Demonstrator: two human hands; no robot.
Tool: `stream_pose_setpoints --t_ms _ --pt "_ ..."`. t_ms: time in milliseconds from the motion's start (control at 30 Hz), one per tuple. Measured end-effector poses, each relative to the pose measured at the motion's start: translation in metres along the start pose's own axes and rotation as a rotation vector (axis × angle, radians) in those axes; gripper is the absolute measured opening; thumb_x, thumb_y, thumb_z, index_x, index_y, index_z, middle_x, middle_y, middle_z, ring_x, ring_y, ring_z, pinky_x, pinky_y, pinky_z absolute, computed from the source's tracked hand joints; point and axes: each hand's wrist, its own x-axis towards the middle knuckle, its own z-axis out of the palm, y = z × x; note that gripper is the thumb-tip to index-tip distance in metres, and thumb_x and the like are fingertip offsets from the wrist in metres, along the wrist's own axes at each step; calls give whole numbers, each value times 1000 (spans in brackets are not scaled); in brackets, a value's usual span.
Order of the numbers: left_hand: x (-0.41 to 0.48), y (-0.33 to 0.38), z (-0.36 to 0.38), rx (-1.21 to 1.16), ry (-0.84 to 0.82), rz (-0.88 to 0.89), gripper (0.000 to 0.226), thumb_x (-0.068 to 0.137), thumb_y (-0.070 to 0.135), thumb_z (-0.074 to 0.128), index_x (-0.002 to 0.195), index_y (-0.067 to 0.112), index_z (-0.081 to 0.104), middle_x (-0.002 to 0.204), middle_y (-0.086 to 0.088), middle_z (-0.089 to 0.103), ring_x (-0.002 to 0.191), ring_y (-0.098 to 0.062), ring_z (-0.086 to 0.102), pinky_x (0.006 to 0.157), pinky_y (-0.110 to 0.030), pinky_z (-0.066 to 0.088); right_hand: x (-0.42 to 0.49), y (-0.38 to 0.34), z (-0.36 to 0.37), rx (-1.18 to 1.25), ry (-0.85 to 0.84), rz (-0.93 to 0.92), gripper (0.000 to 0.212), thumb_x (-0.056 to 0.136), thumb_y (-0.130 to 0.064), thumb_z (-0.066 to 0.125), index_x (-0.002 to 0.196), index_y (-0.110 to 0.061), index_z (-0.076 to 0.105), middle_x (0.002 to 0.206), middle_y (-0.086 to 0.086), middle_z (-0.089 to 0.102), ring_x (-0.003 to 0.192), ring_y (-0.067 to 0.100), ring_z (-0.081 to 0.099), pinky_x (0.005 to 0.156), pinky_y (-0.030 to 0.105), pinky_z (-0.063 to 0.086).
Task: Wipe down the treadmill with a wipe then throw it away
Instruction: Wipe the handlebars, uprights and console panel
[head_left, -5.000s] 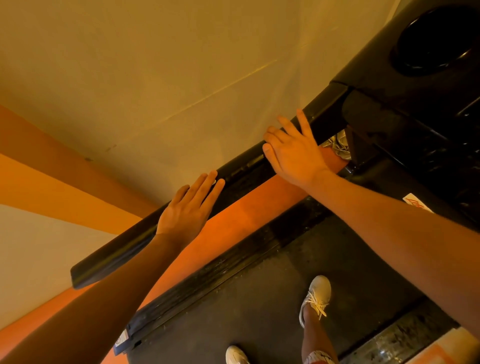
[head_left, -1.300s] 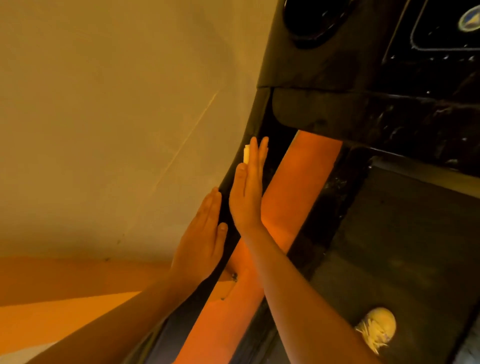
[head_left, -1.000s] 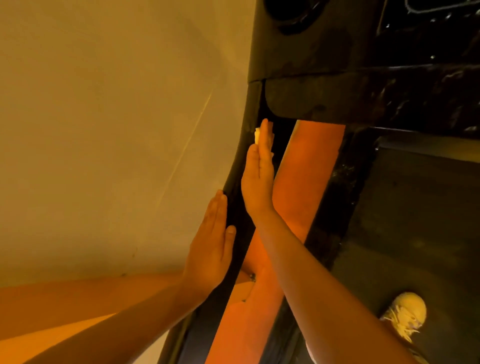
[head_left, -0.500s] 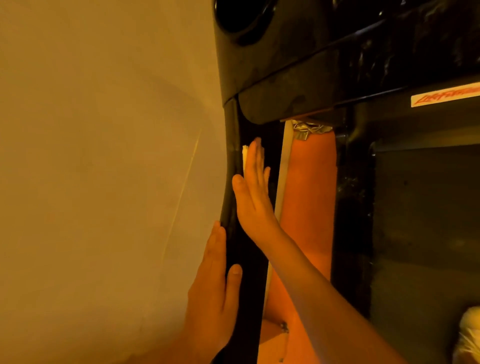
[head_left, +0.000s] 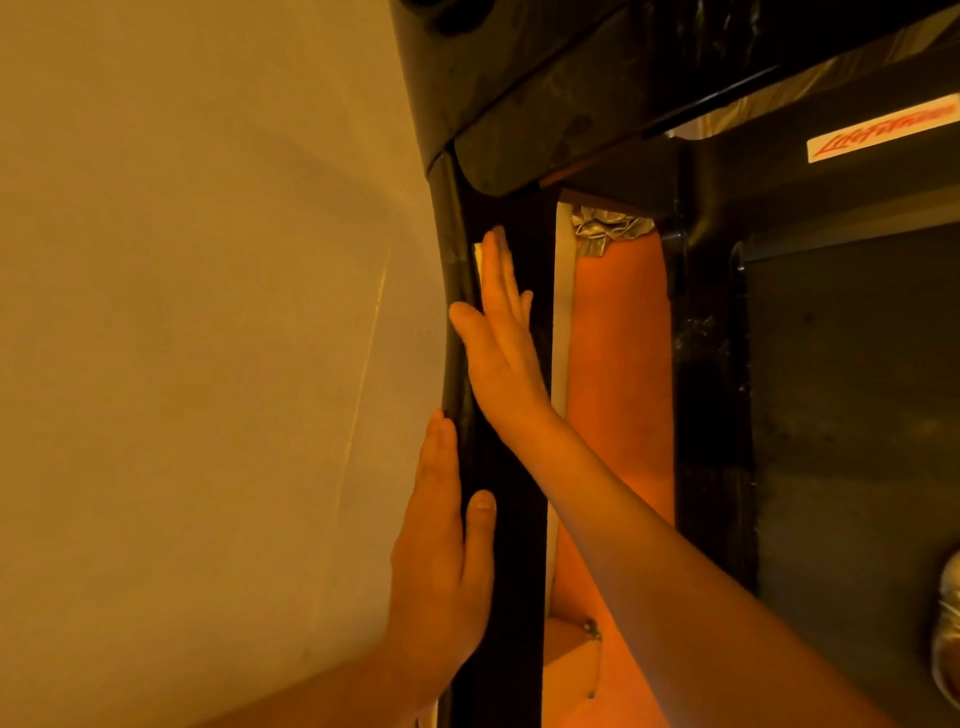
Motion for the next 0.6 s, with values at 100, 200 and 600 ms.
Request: stream_pose_setpoints --t_ms 100,200,600 --pt "1 0 1 -12 -1 -5 62 103 53 31 156 57 0 167 26 14 153 1 20 121 -37 33 -3 4 2 -109 -24 -56 78 95 -57 28 158 -32 -11 172 -7 -6 156 7 -12 122 38 -18" --pt "0 0 2 -33 -2 -8 62 102 54 32 156 58 -1 167 28 12 153 1 18 122 -39 30 -3 7 -1 -161 -40 -58 80 96 -57 31 157 -30 -13 172 -6 -7 156 8 -15 122 38 -19" --pt "-2 4 0 -28 17 -3 61 103 55 30 154 62 -2 167 27 9 154 -3 17 124 -32 28 -2 -2 -3 -107 -89 13 84 98 -46 44 163 -23 -5 172 -5 -7 156 8 -14 123 36 -14"
